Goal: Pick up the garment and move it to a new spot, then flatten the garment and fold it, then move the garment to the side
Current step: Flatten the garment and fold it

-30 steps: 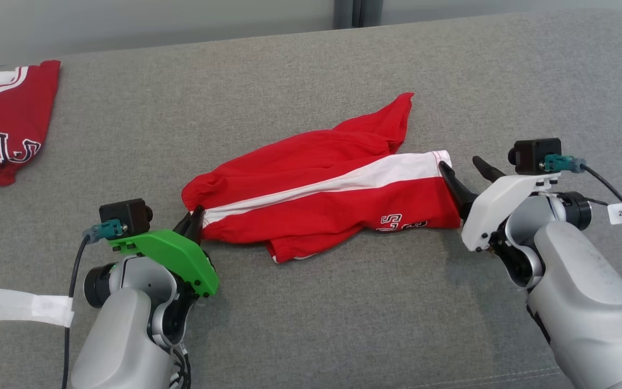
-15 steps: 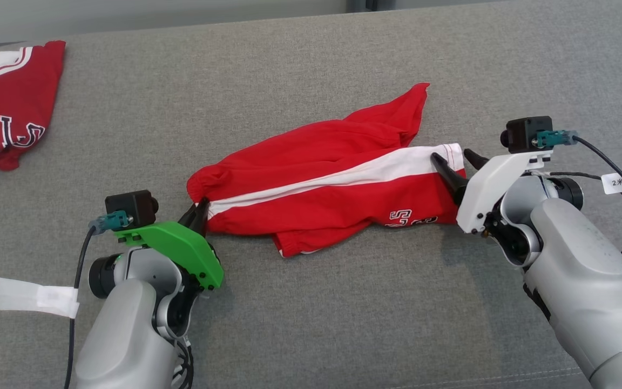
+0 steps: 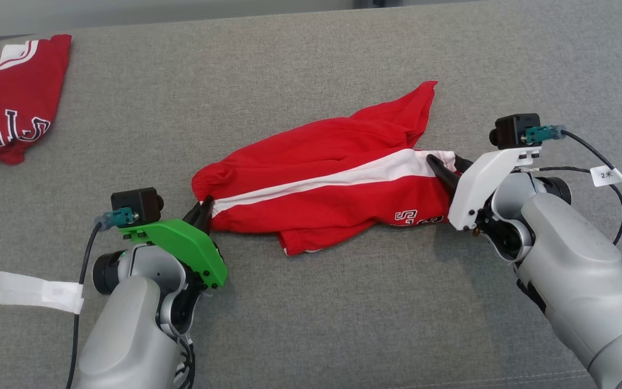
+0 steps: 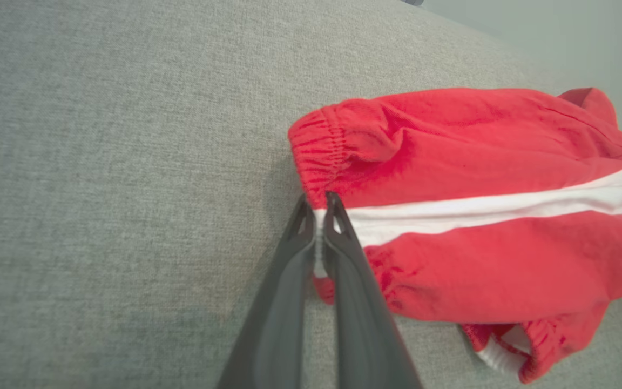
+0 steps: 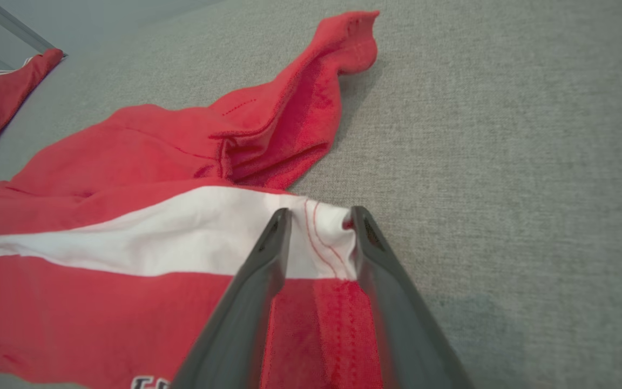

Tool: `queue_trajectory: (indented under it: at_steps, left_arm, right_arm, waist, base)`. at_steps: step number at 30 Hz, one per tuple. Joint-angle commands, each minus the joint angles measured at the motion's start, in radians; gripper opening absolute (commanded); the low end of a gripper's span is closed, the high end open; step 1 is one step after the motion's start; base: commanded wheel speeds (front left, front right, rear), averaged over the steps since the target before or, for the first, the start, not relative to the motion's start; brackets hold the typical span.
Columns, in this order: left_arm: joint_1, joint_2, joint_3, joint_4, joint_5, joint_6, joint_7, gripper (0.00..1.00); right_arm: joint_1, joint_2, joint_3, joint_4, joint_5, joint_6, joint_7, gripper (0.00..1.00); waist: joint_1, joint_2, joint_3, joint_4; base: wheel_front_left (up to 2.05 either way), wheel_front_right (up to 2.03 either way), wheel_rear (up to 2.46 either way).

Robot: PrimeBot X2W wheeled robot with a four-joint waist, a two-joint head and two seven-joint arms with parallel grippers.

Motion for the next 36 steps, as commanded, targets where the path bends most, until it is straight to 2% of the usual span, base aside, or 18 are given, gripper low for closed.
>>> queue_trajectory:
  at_steps: [1, 4, 6, 13, 19, 29, 36]
  left_arm:
    - [-0.011, 0.002, 0.002, 0.001, -0.005, -0.005, -0.004, 0.0]
    - [-0.013, 0.004, -0.002, 0.007, -0.006, -0.005, -0.005, 0.0]
    - [-0.013, 0.006, -0.002, 0.012, -0.009, -0.005, -0.007, 0.0]
    - [-0.009, 0.008, 0.002, 0.016, -0.02, -0.006, -0.024, 0.0]
    - [0.0, 0.002, 0.019, -0.015, -0.047, -0.013, -0.059, 0.0]
    - [0.049, -0.002, 0.042, -0.124, -0.09, -0.019, -0.104, 0.0]
    - [0.096, -0.004, 0.036, -0.253, -0.097, -0.009, -0.116, 0.0]
  right_arm:
    - [-0.013, -0.005, 0.007, 0.005, 0.009, 0.0, -0.007, 0.47]
    - [-0.02, -0.008, 0.034, 0.018, 0.028, 0.0, -0.013, 0.28]
    - [-0.027, -0.01, 0.051, 0.026, 0.032, 0.0, -0.022, 0.0]
    - [-0.037, -0.03, 0.11, 0.033, 0.053, 0.0, -0.074, 0.0]
    - [-0.038, -0.066, 0.137, -0.021, 0.085, 0.0, -0.163, 0.0]
    - [0.021, -0.174, 0.123, -0.222, 0.124, 0.0, -0.325, 0.0]
    - [0.105, -0.228, 0.041, -0.383, 0.081, 0.0, -0.377, 0.0]
  waist:
    - [0.0, 0.0, -0.001, 0.001]
    - [0.0, 0.0, -0.004, 0.001]
    - [0.0, 0.0, -0.007, -0.001]
    - [0.0, 0.0, -0.022, -0.012]
    - [0.0, 0.0, -0.038, -0.026]
    - [0.0, 0.0, -0.068, -0.054]
    - [0.0, 0.0, -0.092, -0.069]
  base:
    - [0.0, 0.0, 0.0]
    - [0.0, 0.0, 0.0]
    - [0.0, 0.0, 0.0]
    - [0.0, 0.0, 0.0]
    - [0.0, 0.0, 0.0]
    - [0.0, 0.0, 0.0]
    - [0.0, 0.0, 0.0]
